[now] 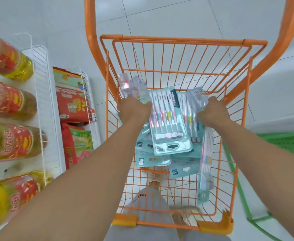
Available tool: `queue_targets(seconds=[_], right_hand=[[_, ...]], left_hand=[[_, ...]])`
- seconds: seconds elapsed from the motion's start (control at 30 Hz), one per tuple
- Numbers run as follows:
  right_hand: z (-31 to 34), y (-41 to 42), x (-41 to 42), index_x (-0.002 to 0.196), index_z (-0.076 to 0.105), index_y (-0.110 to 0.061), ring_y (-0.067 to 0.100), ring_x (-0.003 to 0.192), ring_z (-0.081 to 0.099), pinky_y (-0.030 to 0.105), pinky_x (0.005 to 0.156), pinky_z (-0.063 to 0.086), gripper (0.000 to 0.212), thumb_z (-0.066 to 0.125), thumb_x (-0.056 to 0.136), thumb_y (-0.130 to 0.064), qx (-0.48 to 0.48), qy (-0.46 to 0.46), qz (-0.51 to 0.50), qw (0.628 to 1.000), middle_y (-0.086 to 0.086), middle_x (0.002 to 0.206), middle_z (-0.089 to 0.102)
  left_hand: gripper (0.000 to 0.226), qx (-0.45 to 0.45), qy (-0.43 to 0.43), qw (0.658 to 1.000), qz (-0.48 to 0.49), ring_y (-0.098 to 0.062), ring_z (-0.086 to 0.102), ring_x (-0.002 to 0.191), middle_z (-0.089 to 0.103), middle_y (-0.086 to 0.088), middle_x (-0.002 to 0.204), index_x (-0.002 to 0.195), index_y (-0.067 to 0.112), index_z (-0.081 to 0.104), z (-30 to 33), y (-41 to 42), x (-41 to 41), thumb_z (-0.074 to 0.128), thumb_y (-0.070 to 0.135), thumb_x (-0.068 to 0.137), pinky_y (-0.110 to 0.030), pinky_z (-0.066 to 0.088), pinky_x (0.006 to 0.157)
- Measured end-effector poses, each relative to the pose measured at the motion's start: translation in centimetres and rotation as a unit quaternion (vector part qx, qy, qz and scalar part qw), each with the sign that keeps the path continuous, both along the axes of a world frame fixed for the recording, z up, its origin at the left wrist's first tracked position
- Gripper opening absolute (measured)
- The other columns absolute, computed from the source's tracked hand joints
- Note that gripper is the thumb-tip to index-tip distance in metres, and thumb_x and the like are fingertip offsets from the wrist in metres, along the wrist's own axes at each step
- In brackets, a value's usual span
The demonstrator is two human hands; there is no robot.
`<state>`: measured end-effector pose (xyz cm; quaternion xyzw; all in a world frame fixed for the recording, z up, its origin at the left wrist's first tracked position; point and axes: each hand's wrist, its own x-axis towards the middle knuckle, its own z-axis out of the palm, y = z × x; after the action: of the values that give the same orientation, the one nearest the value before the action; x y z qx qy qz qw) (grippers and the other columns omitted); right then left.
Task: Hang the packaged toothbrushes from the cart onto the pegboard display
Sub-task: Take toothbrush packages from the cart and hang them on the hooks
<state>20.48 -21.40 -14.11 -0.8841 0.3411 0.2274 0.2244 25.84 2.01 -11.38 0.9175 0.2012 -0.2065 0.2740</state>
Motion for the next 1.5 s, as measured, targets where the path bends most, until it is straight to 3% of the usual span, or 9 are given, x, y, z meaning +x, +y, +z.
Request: queue_targets(seconds=[0.2, 0.33, 0.43, 0.6, 0.9, 1.1, 1.27, 1.37, 1.5], right_hand=[[5.5, 1.4, -1.3, 0.137, 0.052, -0.019, 0.026, 0.108, 0.060, 0.038, 0.086, 0.054, 0.057, 0.073, 0.086, -0.031, 0.113, -0.250, -0.079, 0.958, 0.009, 0.124, 0.055], [12.3, 1.9, -4.4, 0.118, 0.063, -0.020, 0.022, 0.094, 0.068, 0.031, 0.060, 0.060, 0.025, 0.067, 0.094, -0.027, 0.350, -0.293, -0.322, 0.829, 0.004, 0.113, 0.064], [15.9, 0.9, -8.1, 0.107, 0.070, -0.018, 0.027, 0.074, 0.069, 0.024, 0.045, 0.050, 0.022, 0.061, 0.096, -0.034, 0.525, -0.224, -0.412, 0.710, 0.007, 0.094, 0.072], [17.7, -2.4, -14.9, 0.111, 0.073, -0.023, 0.031, 0.066, 0.070, 0.028, 0.049, 0.055, 0.026, 0.062, 0.095, -0.039, 0.601, -0.207, -0.407, 0.656, 0.009, 0.096, 0.073], [18.9, -10.6, -31.2, 0.125, 0.070, -0.031, 0.025, 0.051, 0.064, 0.017, 0.036, 0.041, 0.034, 0.052, 0.098, -0.039, 0.564, -0.212, -0.425, 0.676, 0.006, 0.096, 0.072], [17.1, -13.7, -40.9, 0.130, 0.067, -0.011, 0.021, 0.060, 0.062, 0.023, 0.048, 0.057, 0.102, 0.041, 0.070, -0.089, 0.650, -0.283, -0.452, 0.541, 0.012, 0.109, 0.068], [14.5, -12.9, -45.2, 0.099, 0.075, -0.019, 0.018, 0.070, 0.063, 0.022, 0.057, 0.056, 0.057, 0.098, 0.049, -0.035, 0.583, -0.401, -0.453, 0.542, 0.005, 0.092, 0.069], [12.2, -12.8, -44.9, 0.087, 0.067, -0.014, 0.015, 0.058, 0.052, 0.023, 0.048, 0.043, 0.029, 0.087, 0.066, -0.014, 0.417, -0.399, -0.535, 0.617, -0.003, 0.069, 0.063], [7.6, -13.7, -45.1, 0.091, 0.053, -0.014, 0.012, 0.047, 0.042, 0.023, 0.044, 0.033, 0.025, 0.077, 0.085, -0.009, 0.249, -0.437, -0.612, 0.610, -0.001, 0.063, 0.049]], left_hand=[[0.024, -0.106, -0.163, 0.980, -0.046, -0.011, 0.057, 0.079, 0.058, 0.009, 0.091, 0.104, 0.018, 0.059, 3.8, -0.4, -1.2, 0.072, 0.024, 0.086, -0.020, 0.040, 0.060], [0.037, -0.223, -0.230, 0.941, -0.113, 0.009, 0.058, 0.081, 0.062, 0.017, 0.093, 0.103, 0.026, 0.056, 8.5, -0.9, -3.1, 0.084, 0.022, 0.079, -0.007, 0.046, 0.069], [0.038, -0.377, -0.149, 0.912, -0.061, -0.007, 0.071, 0.088, 0.073, -0.001, 0.099, 0.103, 0.019, 0.064, 11.5, -2.9, -4.5, 0.088, 0.015, 0.073, -0.019, 0.056, 0.077], [0.028, -0.491, 0.010, 0.861, -0.133, -0.015, 0.072, 0.091, 0.076, 0.005, 0.093, 0.097, 0.019, 0.069, 13.0, -9.4, -8.2, 0.079, 0.021, 0.072, -0.030, 0.056, 0.083], [0.054, -0.483, 0.250, 0.806, -0.234, -0.030, 0.068, 0.084, 0.064, -0.021, 0.104, 0.119, -0.010, 0.056, 13.1, -21.3, -19.3, 0.074, 0.026, 0.084, -0.043, 0.058, 0.078], [0.020, -0.390, 0.381, 0.803, -0.240, -0.037, 0.061, 0.091, 0.068, -0.017, 0.102, 0.095, 0.009, 0.069, 12.3, -26.7, -27.4, 0.066, 0.028, 0.091, -0.050, 0.056, 0.090], [0.022, -0.397, 0.417, 0.790, -0.212, -0.033, 0.066, 0.084, 0.069, -0.016, 0.099, 0.080, 0.014, 0.077, 9.8, -29.1, -31.6, 0.065, 0.027, 0.093, -0.050, 0.054, 0.093], [0.041, -0.385, 0.397, 0.803, -0.222, -0.030, 0.067, 0.082, 0.070, -0.017, 0.106, 0.120, 0.001, 0.068, 7.7, -31.0, -32.4, 0.067, 0.029, 0.091, -0.044, 0.058, 0.083], [0.070, -0.388, 0.309, 0.838, -0.227, -0.033, 0.074, 0.083, 0.073, -0.017, 0.107, 0.134, -0.002, 0.053, 3.0, -33.4, -31.3, 0.083, 0.024, 0.076, -0.043, 0.060, 0.069]])
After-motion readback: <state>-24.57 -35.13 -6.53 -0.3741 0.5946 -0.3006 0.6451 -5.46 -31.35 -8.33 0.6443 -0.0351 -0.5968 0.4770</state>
